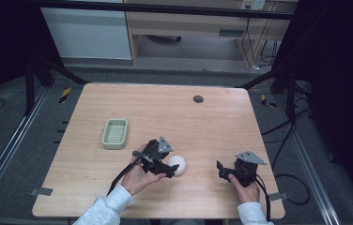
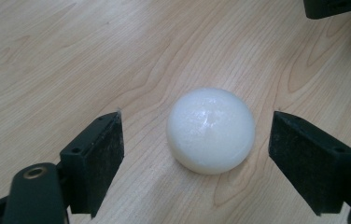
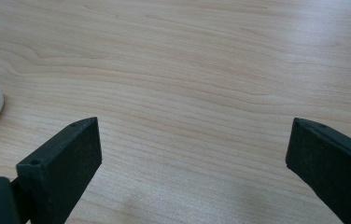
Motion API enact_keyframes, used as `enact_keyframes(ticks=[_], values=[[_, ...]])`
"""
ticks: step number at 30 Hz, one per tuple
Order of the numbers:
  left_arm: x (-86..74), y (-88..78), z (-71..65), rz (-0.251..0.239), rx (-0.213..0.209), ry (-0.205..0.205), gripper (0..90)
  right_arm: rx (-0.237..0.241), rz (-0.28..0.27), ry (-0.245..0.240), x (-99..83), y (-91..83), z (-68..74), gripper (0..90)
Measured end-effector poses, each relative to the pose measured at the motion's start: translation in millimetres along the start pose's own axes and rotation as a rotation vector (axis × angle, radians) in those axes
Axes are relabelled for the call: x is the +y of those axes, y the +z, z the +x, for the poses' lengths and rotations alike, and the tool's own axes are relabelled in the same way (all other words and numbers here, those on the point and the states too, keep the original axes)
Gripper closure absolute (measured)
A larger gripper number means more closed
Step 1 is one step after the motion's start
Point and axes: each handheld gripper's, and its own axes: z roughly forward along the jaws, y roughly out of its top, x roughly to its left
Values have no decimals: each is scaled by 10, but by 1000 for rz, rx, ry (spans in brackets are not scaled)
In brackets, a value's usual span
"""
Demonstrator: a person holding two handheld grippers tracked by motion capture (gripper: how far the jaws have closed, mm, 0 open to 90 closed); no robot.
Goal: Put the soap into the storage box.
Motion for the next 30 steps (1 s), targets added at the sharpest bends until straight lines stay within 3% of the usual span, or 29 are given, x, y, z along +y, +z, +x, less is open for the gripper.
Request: enact_keyframes(ticks=[30], values=[[4, 347, -87, 79, -14, 2, 152, 8, 0, 0, 2, 1, 8, 39]])
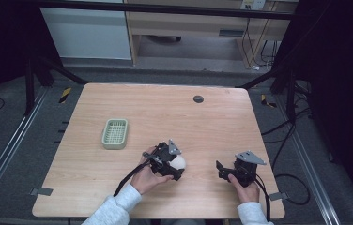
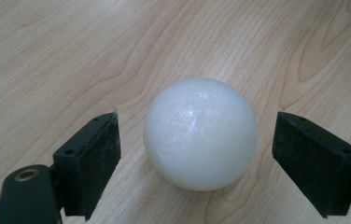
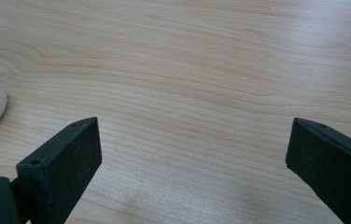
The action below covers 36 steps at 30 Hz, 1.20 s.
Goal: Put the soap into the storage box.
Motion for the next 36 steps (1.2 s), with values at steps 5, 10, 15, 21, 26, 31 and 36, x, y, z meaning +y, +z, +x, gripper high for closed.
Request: enact_keyframes(ticks=[5, 10, 15, 21, 26, 31, 36], values=[[-10, 54, -2, 11, -3, 0, 153, -1, 1, 0, 0, 2, 2, 39], [-6, 97, -11, 10, -2, -2, 158, -1, 1, -2, 0, 5, 3, 39], [-6, 143, -17, 29, 0, 4, 164, -1, 1, -2, 0, 5, 3, 39], [-9, 197, -27, 39, -1, 2, 179, 0, 3, -4, 0, 6, 6, 39], [-12, 219, -20, 46, -1, 4, 192, 1, 4, -3, 0, 7, 8, 39], [-12, 229, -13, 51, -3, 12, 199, -3, 4, -8, -1, 9, 7, 39], [-12, 250, -17, 58, -6, 10, 217, -1, 4, -8, -1, 9, 7, 39]])
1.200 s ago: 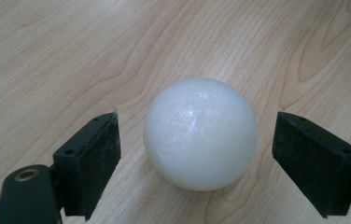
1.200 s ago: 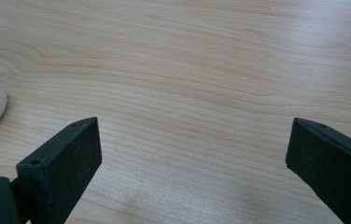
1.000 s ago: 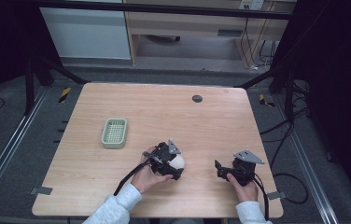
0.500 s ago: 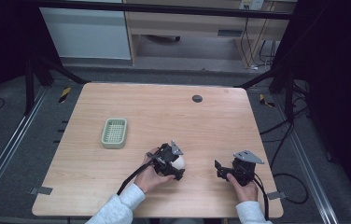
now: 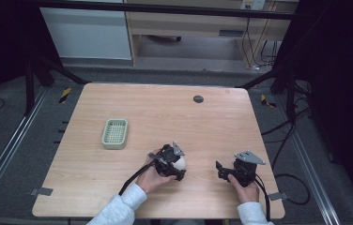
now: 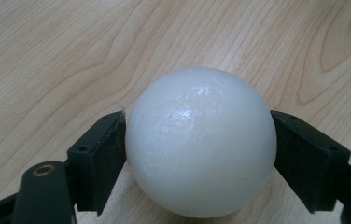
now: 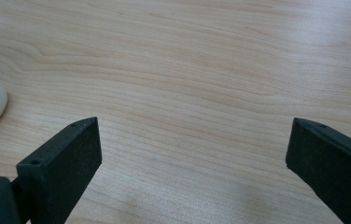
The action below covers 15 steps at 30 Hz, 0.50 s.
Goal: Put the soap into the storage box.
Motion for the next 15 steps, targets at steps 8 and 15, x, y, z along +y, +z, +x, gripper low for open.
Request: enact_keyframes(ticks=[8, 15], values=[[1, 15, 1, 2, -4, -8, 220, 0, 0, -1, 0, 1, -1, 39], [1, 41, -5, 9, -3, -11, 220, 1, 1, 0, 0, 0, 0, 39]])
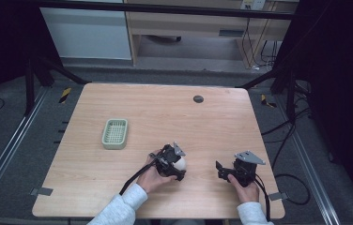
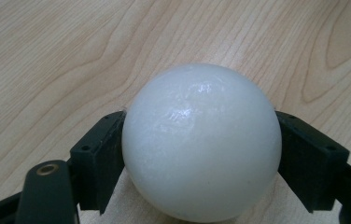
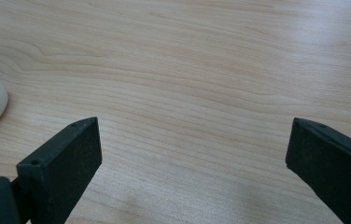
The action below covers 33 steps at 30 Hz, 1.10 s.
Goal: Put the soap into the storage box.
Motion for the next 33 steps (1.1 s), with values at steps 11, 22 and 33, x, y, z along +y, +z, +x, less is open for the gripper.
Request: enact_keyframes(ticks=[11, 22, 33], values=[[8, 5, -9, 5, 9, -1, 225, 1, 1, 1, 0, 1, -2, 39], [16, -8, -26, 17, 22, 9, 226, 3, 1, 5, 2, -3, -5, 39], [19, -65, -19, 13, 23, 22, 227, 3, -1, 5, 2, -6, -7, 39]])
